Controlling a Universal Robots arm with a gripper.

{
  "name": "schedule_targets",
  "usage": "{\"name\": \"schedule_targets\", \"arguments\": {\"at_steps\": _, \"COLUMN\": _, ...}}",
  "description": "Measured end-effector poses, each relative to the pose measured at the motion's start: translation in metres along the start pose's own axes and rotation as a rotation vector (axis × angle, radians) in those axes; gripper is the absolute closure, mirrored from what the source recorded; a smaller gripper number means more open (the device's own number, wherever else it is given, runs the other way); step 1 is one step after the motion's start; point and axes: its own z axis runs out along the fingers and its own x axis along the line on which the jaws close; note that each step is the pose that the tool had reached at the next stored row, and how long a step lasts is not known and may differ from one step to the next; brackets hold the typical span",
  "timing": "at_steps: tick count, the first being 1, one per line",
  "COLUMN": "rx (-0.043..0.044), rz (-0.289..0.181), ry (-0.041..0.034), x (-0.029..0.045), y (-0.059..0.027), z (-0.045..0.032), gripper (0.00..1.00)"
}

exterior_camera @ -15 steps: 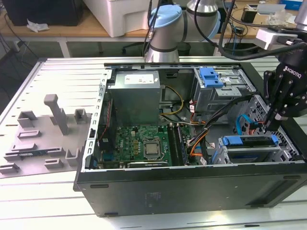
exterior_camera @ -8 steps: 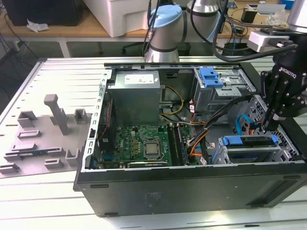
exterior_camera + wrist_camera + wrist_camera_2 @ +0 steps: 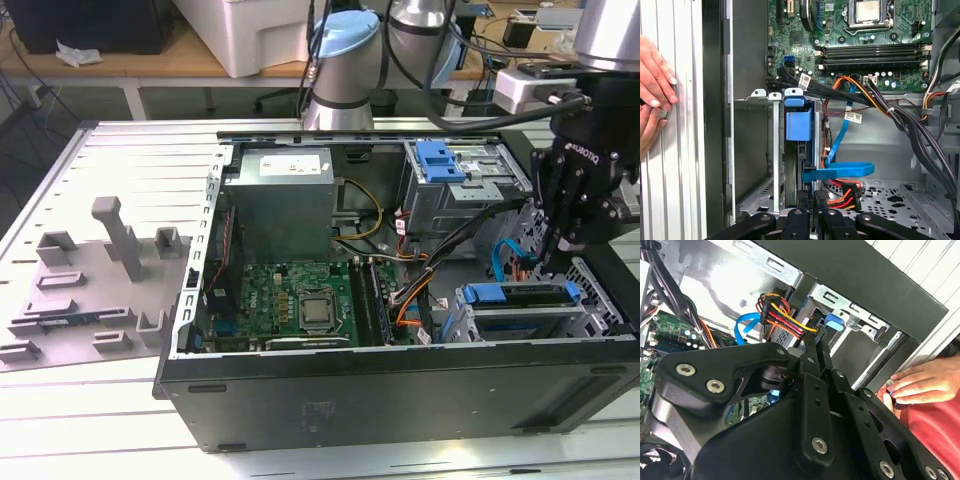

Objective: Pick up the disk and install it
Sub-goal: 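Insert the disk into the insertion slot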

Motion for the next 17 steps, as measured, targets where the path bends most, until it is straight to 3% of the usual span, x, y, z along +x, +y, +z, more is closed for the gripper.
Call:
{"name": "schedule_targets", "arguments": {"at_steps": 6, "rx": 0.0171, "rz": -0.004, "ry": 0.0, "x": 0.0, "y": 0.0092, "z": -0.0003, "gripper": 0.84}}
{"name": "schedule_targets", "arguments": {"at_steps": 17, "rx": 0.0213, "rz": -0.012, "ry": 0.0004, "x": 0.0, "y": 0.011, "z": -0.0003, "gripper": 0.84}}
